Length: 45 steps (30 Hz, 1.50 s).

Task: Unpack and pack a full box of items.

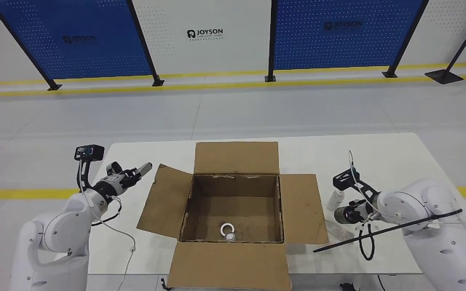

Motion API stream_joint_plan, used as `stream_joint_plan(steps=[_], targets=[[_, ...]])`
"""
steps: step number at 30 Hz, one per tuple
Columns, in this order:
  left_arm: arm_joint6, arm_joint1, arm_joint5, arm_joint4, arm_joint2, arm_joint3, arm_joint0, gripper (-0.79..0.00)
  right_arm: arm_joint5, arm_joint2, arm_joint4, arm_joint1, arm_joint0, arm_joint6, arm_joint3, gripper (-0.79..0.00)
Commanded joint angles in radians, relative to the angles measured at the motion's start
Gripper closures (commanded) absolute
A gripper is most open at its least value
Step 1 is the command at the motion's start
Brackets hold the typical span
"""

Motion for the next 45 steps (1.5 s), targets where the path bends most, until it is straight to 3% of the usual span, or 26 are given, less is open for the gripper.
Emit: stream_joint_plan(steps=[1,13,29,34,43,45], targets=[[0.000,0.000,0.000,0.000,0.000,0.000,0.000,-0.785,0.002,-0.001,0.005,0.000,-0.003,-0.010,0.002,0.000],[0.000,0.000,0.000,0.000,0.000,0.000,0.000,-0.785,0.029,-0.147,0.049,-0.014,-0.003,0.000,0.125,0.000],[0.000,0.000,0.000,0.000,0.000,0.000,0.000,-0.785,0.073,-0.219,0.093,-0.007,0.029,0.000,0.222,-0.003],[0.000,0.000,0.000,0.000,0.000,0.000,0.000,-0.785,0.079,-0.235,0.095,-0.005,0.041,0.000,0.239,-0.206],[0.000,0.000,0.000,0.000,0.000,0.000,0.000,-0.785,0.079,-0.252,0.100,0.007,0.066,0.000,0.235,-0.394],[0.000,0.000,0.000,0.000,0.000,0.000,0.000,-0.785,0.071,-0.259,0.096,0.016,0.070,0.000,0.222,-0.785]])
